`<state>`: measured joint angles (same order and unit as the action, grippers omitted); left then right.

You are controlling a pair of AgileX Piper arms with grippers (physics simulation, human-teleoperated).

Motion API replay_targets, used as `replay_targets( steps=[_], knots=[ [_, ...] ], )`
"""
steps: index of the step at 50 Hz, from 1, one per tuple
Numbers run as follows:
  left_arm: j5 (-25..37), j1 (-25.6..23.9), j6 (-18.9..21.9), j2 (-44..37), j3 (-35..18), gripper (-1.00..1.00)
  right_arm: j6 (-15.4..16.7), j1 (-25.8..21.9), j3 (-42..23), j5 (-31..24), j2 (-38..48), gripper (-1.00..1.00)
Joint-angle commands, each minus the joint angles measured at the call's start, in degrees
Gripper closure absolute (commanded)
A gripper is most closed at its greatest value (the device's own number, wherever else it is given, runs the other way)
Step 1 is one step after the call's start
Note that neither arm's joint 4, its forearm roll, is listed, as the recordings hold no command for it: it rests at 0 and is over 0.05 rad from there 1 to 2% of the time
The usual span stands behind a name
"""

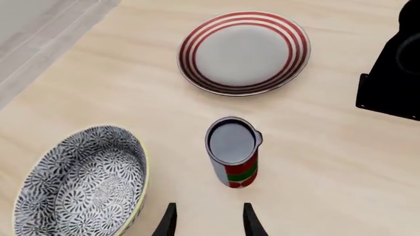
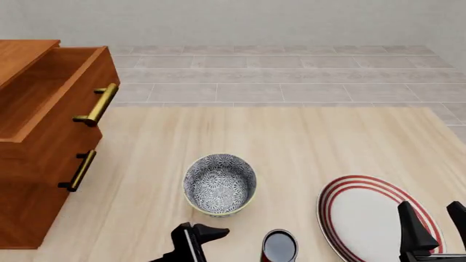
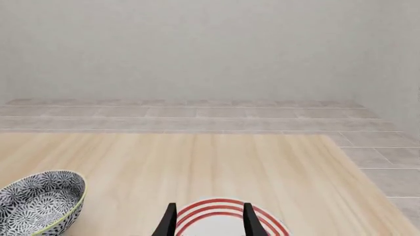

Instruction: Put the ketchup in the top drawer of the cabinet.

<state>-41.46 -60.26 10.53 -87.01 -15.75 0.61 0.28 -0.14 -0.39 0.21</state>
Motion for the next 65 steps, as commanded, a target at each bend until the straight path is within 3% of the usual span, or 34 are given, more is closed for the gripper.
replay_targets(
  steps=[1, 18, 22, 50, 57, 65],
  knots=[
    [2.1, -2.4, 0.6, -2.5, -3.8, -1.00, 0.0, 0.0, 0.0, -0.1, -0.1, -1.00],
    [2.0, -4.3, -0.1, -8.3, -7.6, -1.00, -0.2, 0.1, 0.1, -0.2, -0.1, -1.00],
    [4.0, -4.5, -2.1, -7.8, -9.3, -1.00, -0.4, -0.2, 0.0, -0.2, -0.1, -1.00],
    [2.3, -4.5, -1.5, -14.3, -12.3, -1.00, -0.8, -0.3, 0.1, -0.5, -0.1, -1.00],
    [3.1, -2.6, -0.7, -14.8, -13.7, -1.00, -0.7, -0.5, 0.1, -0.7, 0.0, -1.00],
    [5.0, -3.8, -1.0, -14.5, -15.3, -1.00, -0.8, -0.7, 0.1, -0.9, 0.1, -1.00]
  ],
)
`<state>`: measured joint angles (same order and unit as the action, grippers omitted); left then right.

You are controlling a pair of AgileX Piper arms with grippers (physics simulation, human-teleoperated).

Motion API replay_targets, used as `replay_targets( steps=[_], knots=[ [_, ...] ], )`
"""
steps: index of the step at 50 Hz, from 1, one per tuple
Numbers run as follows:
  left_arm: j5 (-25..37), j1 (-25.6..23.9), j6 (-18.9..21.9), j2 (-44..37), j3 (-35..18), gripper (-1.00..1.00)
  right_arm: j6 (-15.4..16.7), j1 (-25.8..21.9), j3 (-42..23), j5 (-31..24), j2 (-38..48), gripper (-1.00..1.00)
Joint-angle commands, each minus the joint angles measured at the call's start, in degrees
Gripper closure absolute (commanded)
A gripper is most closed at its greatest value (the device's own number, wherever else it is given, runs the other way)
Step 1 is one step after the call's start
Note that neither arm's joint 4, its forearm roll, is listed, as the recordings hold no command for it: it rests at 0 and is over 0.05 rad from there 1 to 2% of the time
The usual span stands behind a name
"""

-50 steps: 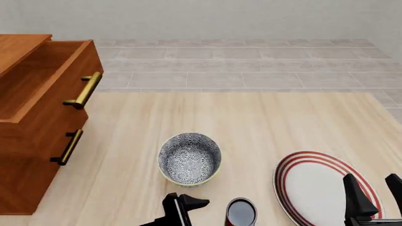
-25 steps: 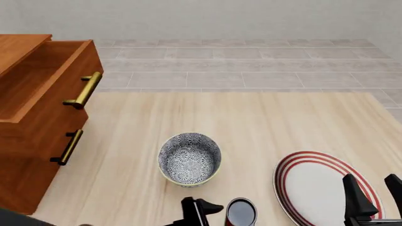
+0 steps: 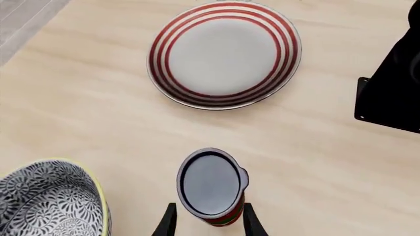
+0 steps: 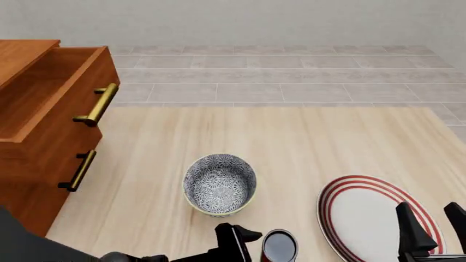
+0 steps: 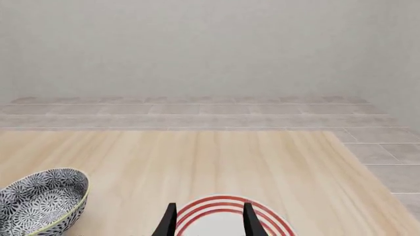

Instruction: Put the ketchup in the top drawer of the cabinet.

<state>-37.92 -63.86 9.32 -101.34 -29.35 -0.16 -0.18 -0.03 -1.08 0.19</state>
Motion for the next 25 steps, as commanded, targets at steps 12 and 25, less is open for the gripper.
replay_targets(
  steps=[12, 25],
  knots=[
    [2.6, -1.2, 1.7, -1.8, -3.7, -1.00, 0.0, -0.8, 0.0, 0.1, 0.9, -1.00],
    [3.8, -1.0, 1.9, -2.0, -5.3, -1.00, 0.0, -1.2, 0.0, 0.3, 1.6, -1.00]
  ],
)
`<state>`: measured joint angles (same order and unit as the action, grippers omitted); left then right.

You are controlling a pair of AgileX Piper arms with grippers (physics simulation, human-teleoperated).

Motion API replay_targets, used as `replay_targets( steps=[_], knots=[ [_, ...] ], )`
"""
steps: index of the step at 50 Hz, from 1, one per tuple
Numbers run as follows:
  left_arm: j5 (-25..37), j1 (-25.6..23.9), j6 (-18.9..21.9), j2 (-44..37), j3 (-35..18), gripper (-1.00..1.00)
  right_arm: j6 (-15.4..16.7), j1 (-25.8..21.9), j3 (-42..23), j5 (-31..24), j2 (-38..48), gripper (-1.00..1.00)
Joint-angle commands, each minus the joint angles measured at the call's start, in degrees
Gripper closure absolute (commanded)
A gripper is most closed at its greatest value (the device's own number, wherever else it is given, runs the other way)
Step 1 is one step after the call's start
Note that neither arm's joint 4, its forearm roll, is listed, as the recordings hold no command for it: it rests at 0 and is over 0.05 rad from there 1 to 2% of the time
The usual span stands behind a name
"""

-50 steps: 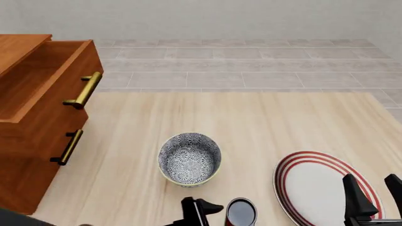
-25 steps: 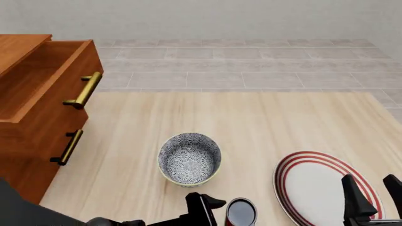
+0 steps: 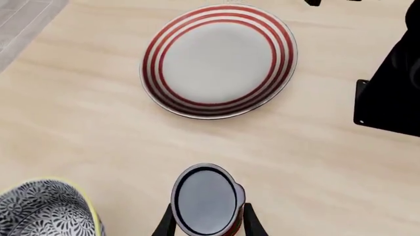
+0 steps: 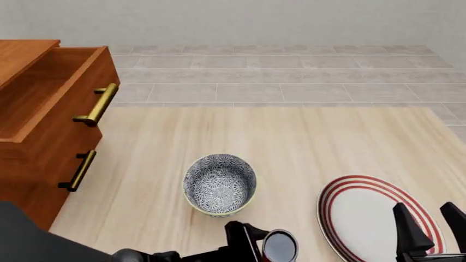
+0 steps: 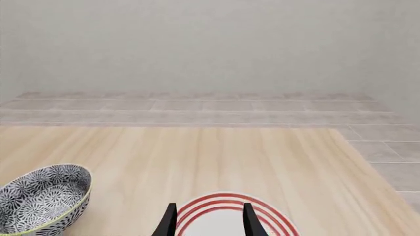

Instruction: Put the ketchup in the top drawer of the cabinet.

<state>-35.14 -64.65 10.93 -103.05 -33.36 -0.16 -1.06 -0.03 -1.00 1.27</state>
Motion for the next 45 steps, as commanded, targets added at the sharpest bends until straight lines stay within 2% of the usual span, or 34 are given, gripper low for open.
replay_targets(
  steps=[1, 9, 10, 25, 28, 30, 31, 33, 38, 45],
  knots=[
    [1.1, 0.0, 0.1, -0.4, -1.5, -1.00, 0.0, -0.4, 0.0, 0.2, 0.6, -1.00],
    [1.9, 0.3, -0.3, 0.7, -1.8, -1.00, 0.0, -0.4, 0.0, 0.3, 0.7, -1.00],
    [1.6, 0.6, -0.2, 1.1, -1.5, 1.00, 0.0, -0.4, 0.0, 0.3, 0.7, -1.00],
    [3.1, 0.9, -0.4, 4.0, -0.8, 1.00, 0.0, -0.5, 0.0, 0.4, 0.8, -1.00],
    [5.6, 1.3, -1.6, 5.1, -1.2, 1.00, 0.0, -0.3, 0.0, 0.2, 0.5, -1.00],
    [5.1, 1.5, -0.2, 5.9, -0.5, 1.00, 0.0, -0.3, 0.0, 0.0, 0.4, -1.00],
    [5.5, 1.3, 0.5, 7.1, 0.0, 1.00, 0.0, -0.3, 0.0, -0.2, 0.2, -1.00],
    [9.5, 1.0, -0.9, 11.9, -0.1, 1.00, 0.0, -0.1, 0.0, -0.2, 0.1, -1.00],
    [15.3, 4.7, -2.0, 21.6, 0.9, 1.00, -0.7, 0.1, 0.0, -0.2, -0.1, -1.00],
    [20.1, 4.3, -2.3, 29.1, 1.3, 1.00, -0.9, 0.1, 0.0, -0.5, -0.5, -1.00]
  ],
)
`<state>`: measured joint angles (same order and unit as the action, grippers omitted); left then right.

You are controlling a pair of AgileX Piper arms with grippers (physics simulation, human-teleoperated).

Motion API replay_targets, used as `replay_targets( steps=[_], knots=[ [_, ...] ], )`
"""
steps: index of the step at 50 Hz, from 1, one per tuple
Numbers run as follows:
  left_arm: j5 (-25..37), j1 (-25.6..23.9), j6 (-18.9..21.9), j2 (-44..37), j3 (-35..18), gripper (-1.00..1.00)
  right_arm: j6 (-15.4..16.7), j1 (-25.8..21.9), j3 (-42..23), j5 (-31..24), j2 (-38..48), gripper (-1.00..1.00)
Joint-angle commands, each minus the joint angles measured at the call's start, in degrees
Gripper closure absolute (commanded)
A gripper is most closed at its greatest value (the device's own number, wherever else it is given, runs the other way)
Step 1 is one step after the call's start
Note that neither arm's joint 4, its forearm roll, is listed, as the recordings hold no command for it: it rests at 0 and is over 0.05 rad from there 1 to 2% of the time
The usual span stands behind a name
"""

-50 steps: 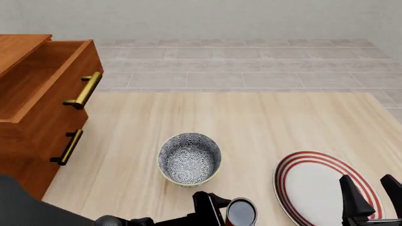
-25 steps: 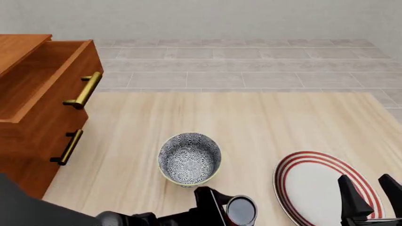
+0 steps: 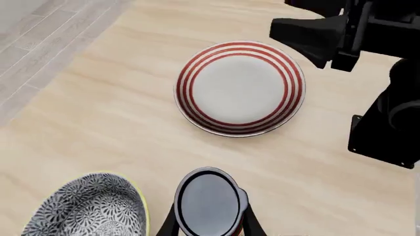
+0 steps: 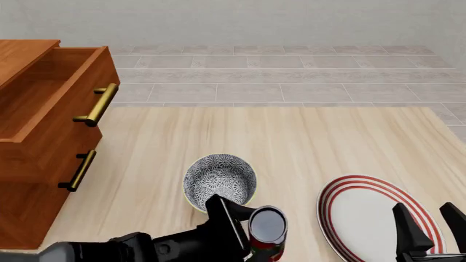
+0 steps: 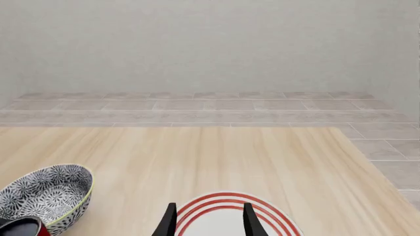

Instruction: Put the ketchup in the top drawer of the cabinet.

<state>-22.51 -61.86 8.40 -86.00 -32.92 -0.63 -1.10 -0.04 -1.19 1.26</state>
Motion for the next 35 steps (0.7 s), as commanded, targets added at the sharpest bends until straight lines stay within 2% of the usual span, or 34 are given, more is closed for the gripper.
replay_targets(
  steps=[1, 12, 20, 30, 33, 35],
  knots=[
    [8.9, 1.7, -0.5, 13.4, 0.7, 1.00, -0.5, 0.2, 0.0, -0.2, -0.5, -1.00],
    [14.2, 4.4, -1.0, 21.6, 1.9, 1.00, -0.5, -0.1, 0.0, -0.2, -0.3, -1.00],
    [15.5, 7.6, -1.2, 25.4, 3.8, 1.00, -0.7, -0.2, 0.0, -0.1, -0.2, -1.00],
    [19.3, 14.4, -2.8, 33.8, 6.0, 1.00, -1.2, 0.0, 0.0, -0.5, -0.7, -1.00],
    [21.2, 18.1, -6.1, 37.7, 7.7, 1.00, -1.3, -0.2, 0.0, -0.6, -0.6, -1.00],
    [20.5, 20.3, -2.9, 41.0, 10.4, 1.00, -1.2, -0.3, 0.0, -0.5, -0.4, -1.00]
  ],
)
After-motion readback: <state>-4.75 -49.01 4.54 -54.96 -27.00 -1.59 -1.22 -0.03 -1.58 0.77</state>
